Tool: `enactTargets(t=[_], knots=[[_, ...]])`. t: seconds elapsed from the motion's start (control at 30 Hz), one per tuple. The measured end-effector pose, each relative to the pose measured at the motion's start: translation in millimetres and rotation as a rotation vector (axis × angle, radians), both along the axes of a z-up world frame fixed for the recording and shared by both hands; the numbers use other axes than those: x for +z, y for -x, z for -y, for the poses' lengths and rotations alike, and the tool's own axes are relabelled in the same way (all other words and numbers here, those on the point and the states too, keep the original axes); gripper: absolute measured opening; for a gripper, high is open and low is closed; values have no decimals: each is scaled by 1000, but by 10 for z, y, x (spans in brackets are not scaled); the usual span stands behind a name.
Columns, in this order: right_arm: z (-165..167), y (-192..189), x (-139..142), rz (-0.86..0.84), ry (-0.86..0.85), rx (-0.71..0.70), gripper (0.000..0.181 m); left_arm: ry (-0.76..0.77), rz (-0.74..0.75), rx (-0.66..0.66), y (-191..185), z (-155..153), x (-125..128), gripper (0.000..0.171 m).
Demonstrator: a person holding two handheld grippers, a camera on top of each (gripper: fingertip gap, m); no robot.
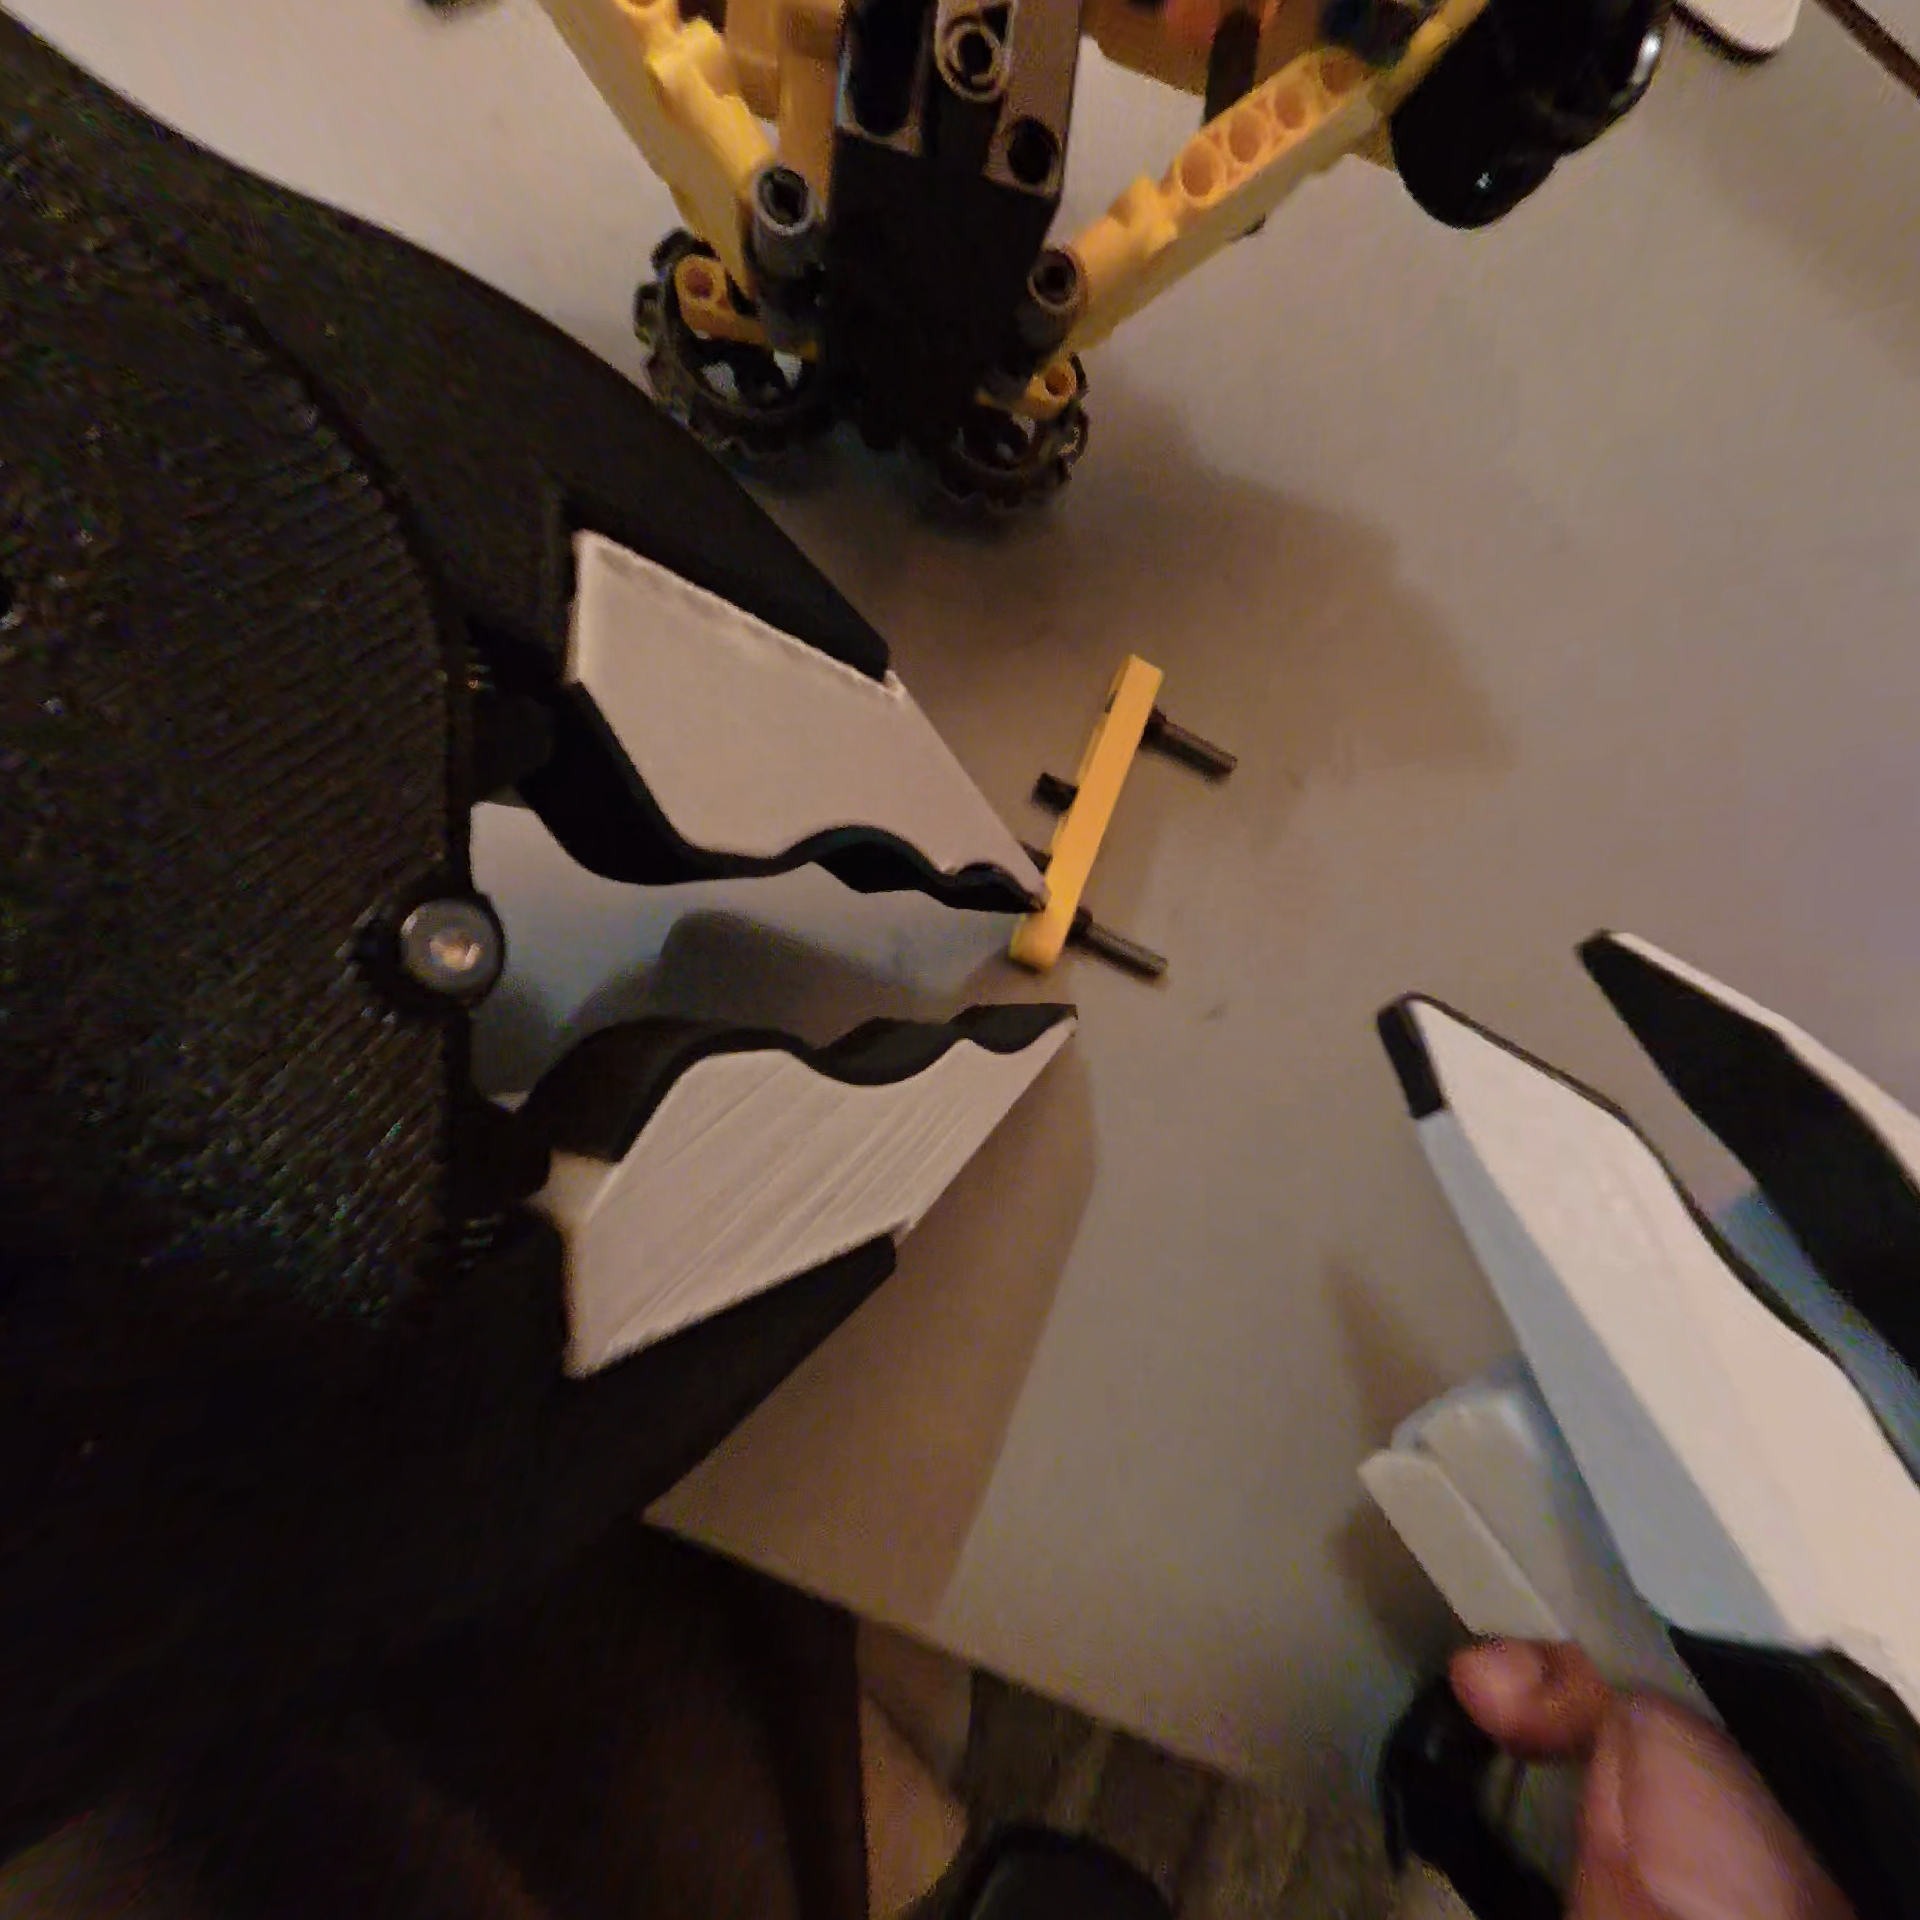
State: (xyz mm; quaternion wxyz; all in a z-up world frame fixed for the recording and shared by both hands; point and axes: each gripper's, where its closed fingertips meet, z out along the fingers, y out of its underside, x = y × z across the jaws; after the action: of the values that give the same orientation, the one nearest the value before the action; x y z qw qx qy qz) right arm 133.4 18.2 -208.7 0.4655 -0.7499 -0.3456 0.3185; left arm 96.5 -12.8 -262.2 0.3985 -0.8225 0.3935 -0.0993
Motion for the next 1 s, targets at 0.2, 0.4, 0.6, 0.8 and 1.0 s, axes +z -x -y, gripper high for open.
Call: enactTargets(t=[0.2,0.4,0.6,0.8,1.0], knots=[[-129,102,4,8,-12,44,44,51,-37,40,104,-110,-81,19],[-128,195,65,48,-137,122,51,55,41,39,166,-97,30,0],[-184,165,172,223,-708,203,42,108,283,-26,109,-27,300,0],[57,267,90,151,-630,533,30,279,737,-127,111,106,759,0],[249,619,41,124,-655,757,33,363,858,-162,214,123,773,0]])
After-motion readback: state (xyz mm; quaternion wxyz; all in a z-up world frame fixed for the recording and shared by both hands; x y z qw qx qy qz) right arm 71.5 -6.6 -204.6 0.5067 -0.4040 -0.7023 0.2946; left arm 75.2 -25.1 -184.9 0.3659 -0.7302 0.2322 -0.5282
